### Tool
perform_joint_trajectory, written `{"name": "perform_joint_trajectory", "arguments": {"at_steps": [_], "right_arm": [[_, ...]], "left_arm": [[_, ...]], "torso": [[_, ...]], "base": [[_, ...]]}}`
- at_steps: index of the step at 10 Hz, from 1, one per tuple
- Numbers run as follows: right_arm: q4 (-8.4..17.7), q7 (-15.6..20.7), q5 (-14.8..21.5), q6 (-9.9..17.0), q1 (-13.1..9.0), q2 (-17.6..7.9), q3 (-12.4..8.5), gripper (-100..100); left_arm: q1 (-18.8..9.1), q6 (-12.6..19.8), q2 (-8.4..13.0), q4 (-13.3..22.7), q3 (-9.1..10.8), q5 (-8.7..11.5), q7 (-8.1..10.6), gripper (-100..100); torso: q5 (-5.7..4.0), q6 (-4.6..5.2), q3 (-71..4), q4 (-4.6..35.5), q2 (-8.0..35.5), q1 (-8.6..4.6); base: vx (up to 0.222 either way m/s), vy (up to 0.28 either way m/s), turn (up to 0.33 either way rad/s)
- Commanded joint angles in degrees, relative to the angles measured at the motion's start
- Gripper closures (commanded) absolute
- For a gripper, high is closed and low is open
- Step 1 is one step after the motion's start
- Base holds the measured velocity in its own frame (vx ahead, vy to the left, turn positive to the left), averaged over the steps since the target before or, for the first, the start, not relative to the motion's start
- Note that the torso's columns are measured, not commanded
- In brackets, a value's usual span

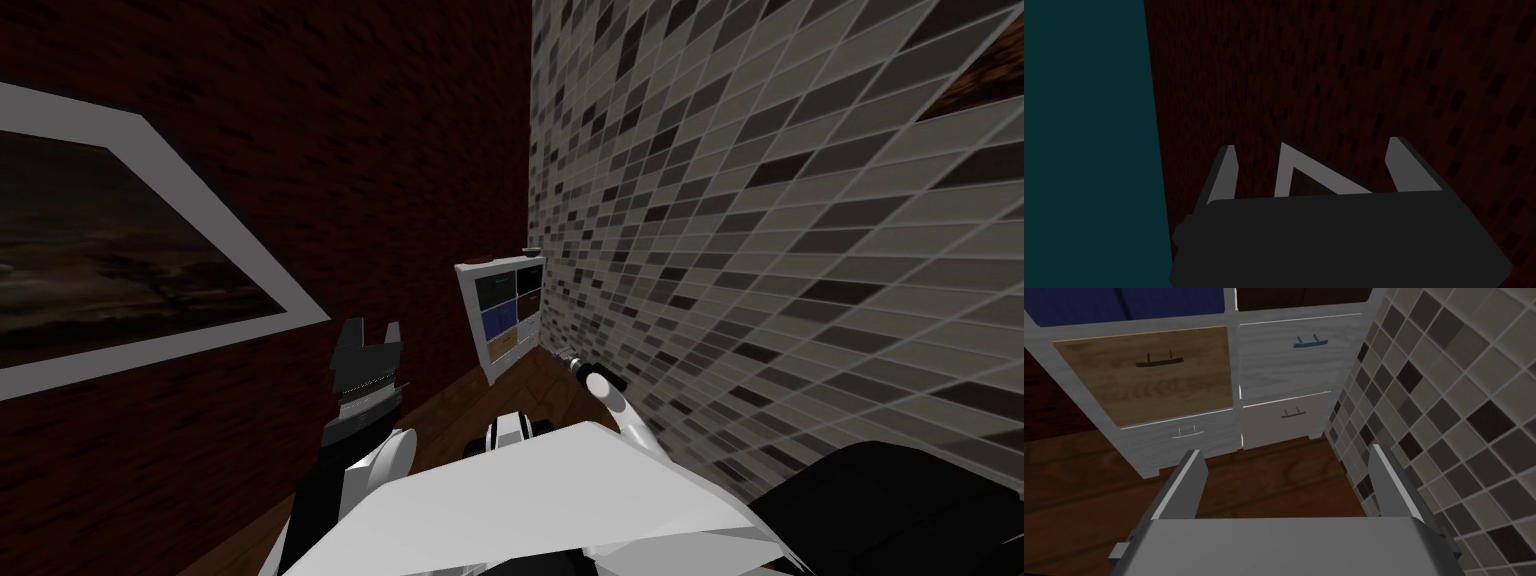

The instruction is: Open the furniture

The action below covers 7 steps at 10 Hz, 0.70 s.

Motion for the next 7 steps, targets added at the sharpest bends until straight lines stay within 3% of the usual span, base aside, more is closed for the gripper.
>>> {"name": "perform_joint_trajectory", "arguments": {"at_steps": [1,2,4,5,6,7], "right_arm": [[1.05,0.25,-3.49,-0.33,-0.39,-0.28,0.47,-100],[2.97,-1.33,-5.81,2.33,-1.37,-0.35,-0.20,-100],[2.97,-1.33,-7.54,2.33,-1.37,-0.35,-0.20,-100],[4.86,-2.86,-9.60,4.90,-2.34,-0.42,-0.90,-100],[4.86,-2.86,-11.47,4.90,-2.34,-0.42,-0.90,-100],[6.72,-4.33,-13.15,7.29,-3.30,-0.47,-1.63,-100]], "left_arm": [[0.00,0.00,0.00,0.00,0.00,0.00,0.00,0],[0.00,0.00,0.00,0.00,0.00,0.00,0.00,0],[0.00,0.00,0.00,0.00,0.00,0.00,0.00,0],[0.00,0.00,0.00,0.00,0.00,0.00,0.00,0],[0.00,0.00,0.00,0.00,0.00,0.00,0.00,0],[0.00,0.00,0.00,0.00,0.00,0.00,0.00,0]], "torso": [[-0.02,0.01,0.05,0.02,0.08,-0.07],[-0.04,0.01,0.08,0.04,0.13,-0.13],[0.01,0.00,-0.03,-0.01,-0.05,0.04],[0.01,0.01,0.01,0.01,0.03,0.00],[0.01,0.00,0.00,0.00,-0.01,0.05],[0.01,0.01,0.01,0.00,0.01,0.02]], "base": [[0.006,0.007,0.003],[0.032,0.021,-0.020],[0.036,0.033,-0.004],[0.042,0.051,-0.012],[0.045,0.053,-0.011],[0.057,0.061,-0.013]]}}
